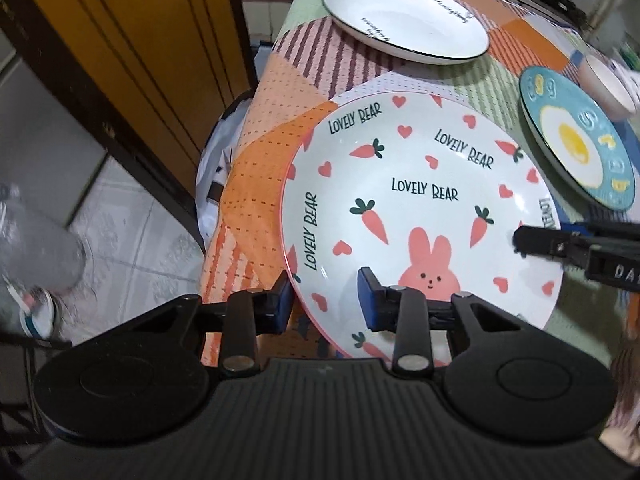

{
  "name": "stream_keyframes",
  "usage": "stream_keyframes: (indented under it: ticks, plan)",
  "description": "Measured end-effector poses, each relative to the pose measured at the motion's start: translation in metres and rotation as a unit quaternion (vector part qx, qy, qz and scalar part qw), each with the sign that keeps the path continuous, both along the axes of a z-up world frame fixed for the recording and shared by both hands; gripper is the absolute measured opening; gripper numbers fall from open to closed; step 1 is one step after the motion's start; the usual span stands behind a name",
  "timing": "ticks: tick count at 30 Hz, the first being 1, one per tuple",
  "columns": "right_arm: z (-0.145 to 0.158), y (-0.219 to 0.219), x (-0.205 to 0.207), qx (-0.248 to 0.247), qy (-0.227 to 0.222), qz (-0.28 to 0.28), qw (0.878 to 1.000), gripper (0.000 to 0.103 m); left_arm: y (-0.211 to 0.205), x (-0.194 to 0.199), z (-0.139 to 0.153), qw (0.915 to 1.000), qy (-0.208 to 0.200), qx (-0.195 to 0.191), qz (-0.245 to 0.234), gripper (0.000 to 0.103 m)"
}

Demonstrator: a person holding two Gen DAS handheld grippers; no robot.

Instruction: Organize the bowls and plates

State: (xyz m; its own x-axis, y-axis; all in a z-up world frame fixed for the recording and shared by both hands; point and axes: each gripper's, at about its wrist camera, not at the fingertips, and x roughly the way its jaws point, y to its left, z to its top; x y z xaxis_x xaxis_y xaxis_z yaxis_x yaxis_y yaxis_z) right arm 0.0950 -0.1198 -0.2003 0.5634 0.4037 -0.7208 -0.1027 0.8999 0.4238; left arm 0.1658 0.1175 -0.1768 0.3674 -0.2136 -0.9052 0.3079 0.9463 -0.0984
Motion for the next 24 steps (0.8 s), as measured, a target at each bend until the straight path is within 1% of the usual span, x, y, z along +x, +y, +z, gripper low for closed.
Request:
stream_keyframes:
  ticks: [1,4,7,9,12,14,16,20,24]
  plan:
    - [-0.001,0.001,0.002,0.003,0.002,0.0,1.0,0.019,0.001,0.001,0.0,1.0,0.003,-0.003,0.003,0.033]
    - [-0.002,0.002,0.002,0.006,-0.002,0.001,1.0,0.019,0.004,0.001,-0.001,0.9999,0.005,-0.014,0.006,0.032]
    - [-0.004,-0.004,0.002,0.018,-0.006,0.012,1.0,0.019,0.001,-0.001,-0.001,0.9999,0.002,-0.01,0.008,0.032]
    - [-0.004,-0.007,0.003,0.027,-0.001,0.012,1.0,0.018,-0.002,-0.002,0.001,1.0,0.008,-0.004,-0.004,0.032]
    - [0.0,-0.007,0.002,0.007,-0.011,0.029,0.999,0.019,-0.004,-0.01,0.008,0.9998,0.004,-0.005,-0.017,0.032]
    - [0.002,-0.013,0.001,0.018,-0.013,0.037,0.999,0.019,-0.011,-0.018,0.017,0.9994,-0.012,0.01,-0.032,0.032]
    - [0.005,-0.016,0.0,0.017,-0.014,0.049,0.999,0.02,-0.018,-0.025,0.027,0.9988,-0.024,0.019,-0.037,0.032]
    - [0.019,-0.028,-0.006,0.023,-0.026,0.058,0.998,0.02,-0.029,-0.031,0.049,0.9986,-0.027,0.021,-0.039,0.033]
    - [0.041,-0.041,-0.012,0.018,-0.043,0.073,0.996,0.021,-0.042,-0.034,0.072,0.9982,-0.036,0.014,-0.047,0.033]
